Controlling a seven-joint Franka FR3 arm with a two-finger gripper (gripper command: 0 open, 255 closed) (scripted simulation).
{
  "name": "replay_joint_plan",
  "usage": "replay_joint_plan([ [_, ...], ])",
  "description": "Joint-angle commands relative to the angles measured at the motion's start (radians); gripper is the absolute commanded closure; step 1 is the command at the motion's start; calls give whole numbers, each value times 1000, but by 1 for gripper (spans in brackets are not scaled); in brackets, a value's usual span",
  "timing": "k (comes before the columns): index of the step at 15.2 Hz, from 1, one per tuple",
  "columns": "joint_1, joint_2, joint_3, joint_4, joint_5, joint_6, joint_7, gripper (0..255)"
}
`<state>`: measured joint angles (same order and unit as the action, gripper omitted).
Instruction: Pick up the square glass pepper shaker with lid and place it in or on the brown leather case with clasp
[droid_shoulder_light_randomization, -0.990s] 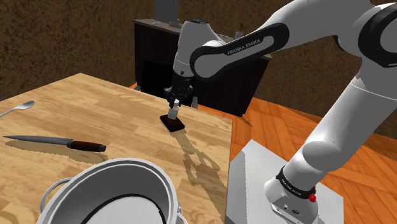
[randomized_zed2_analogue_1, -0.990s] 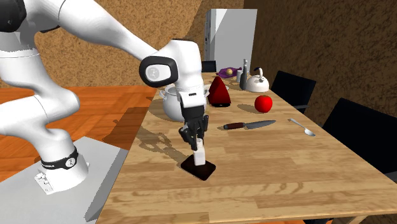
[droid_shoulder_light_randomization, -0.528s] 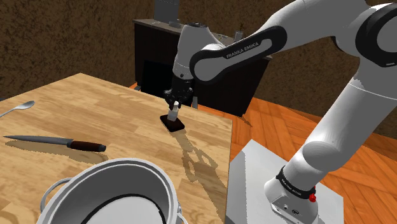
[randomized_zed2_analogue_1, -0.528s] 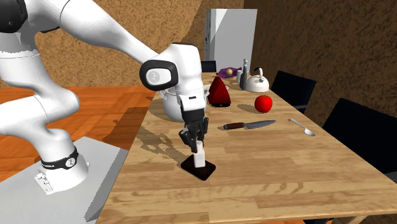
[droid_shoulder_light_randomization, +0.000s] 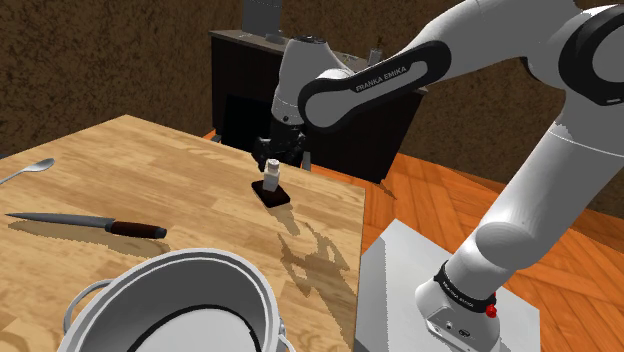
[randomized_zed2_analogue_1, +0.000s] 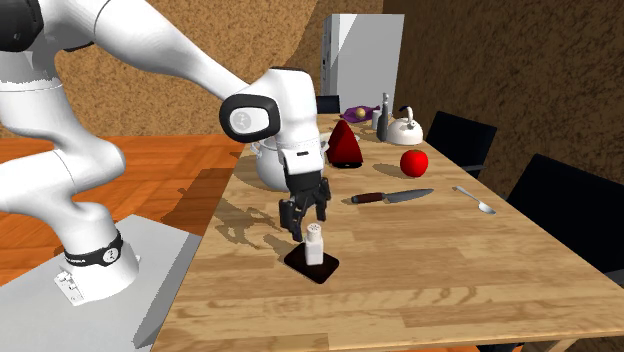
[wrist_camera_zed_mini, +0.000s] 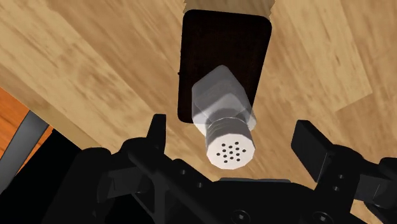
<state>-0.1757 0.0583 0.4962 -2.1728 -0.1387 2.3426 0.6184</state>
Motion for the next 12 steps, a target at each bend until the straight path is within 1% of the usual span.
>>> replay_joint_plan([
  [1,-1,-24,2,9,19,-29,-13,0],
  [4,-2,-85,4,42,64,-114,-44,0],
  [12,-1,-85,3,42,64,-114,-44,0],
])
